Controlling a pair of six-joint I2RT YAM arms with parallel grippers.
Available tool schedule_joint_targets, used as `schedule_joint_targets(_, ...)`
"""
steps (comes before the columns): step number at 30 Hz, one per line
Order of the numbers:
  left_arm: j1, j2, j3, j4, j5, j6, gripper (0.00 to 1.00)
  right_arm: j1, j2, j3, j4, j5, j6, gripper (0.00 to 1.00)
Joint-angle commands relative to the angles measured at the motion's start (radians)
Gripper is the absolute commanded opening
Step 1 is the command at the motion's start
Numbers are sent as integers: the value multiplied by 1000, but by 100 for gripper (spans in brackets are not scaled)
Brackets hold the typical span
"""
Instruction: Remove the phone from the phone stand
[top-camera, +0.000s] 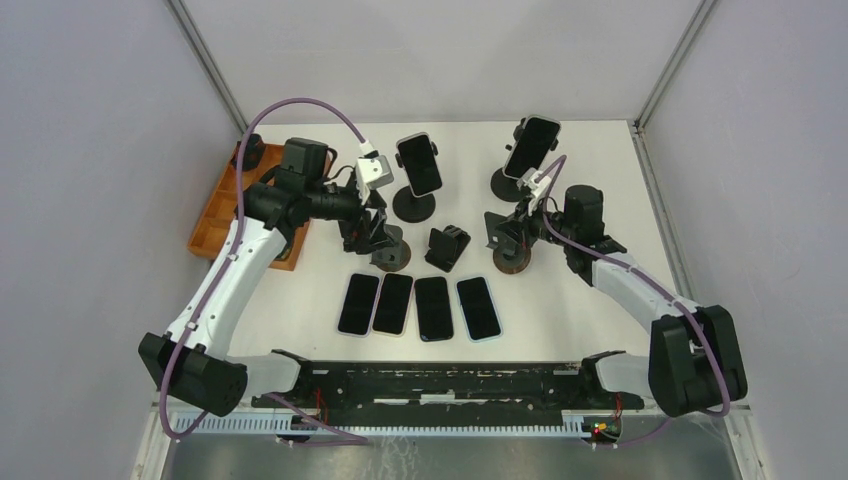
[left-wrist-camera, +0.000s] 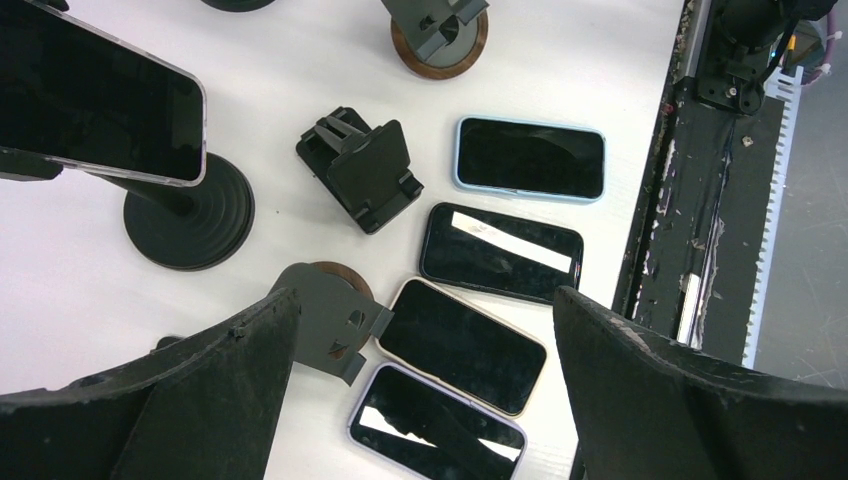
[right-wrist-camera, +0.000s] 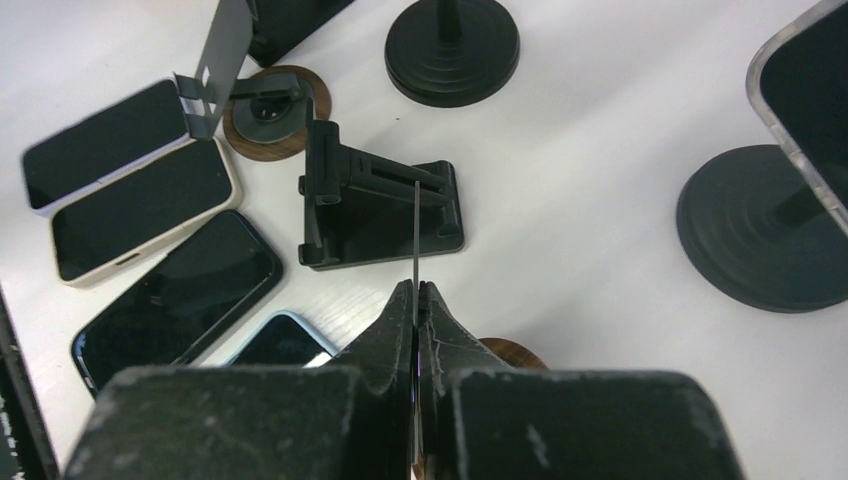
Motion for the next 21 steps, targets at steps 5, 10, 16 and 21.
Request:
schedule_joint_targets(5, 3, 5, 34, -9, -17, -24, 100, -46, 61, 30, 150, -134, 92, 30)
schedule_joint_targets(10, 3, 14, 33, 3, -59, -30, 100, -46, 28, 75, 20, 5, 35, 51)
schedule_joint_targets(16, 43, 51, 57, 31, -65, -88, 100, -35, -72, 139, 3, 102, 60, 98)
schedule_joint_targets(21, 90, 78, 89, 45, -48, -113, 100, 38, -73, 264, 2, 95, 102, 98)
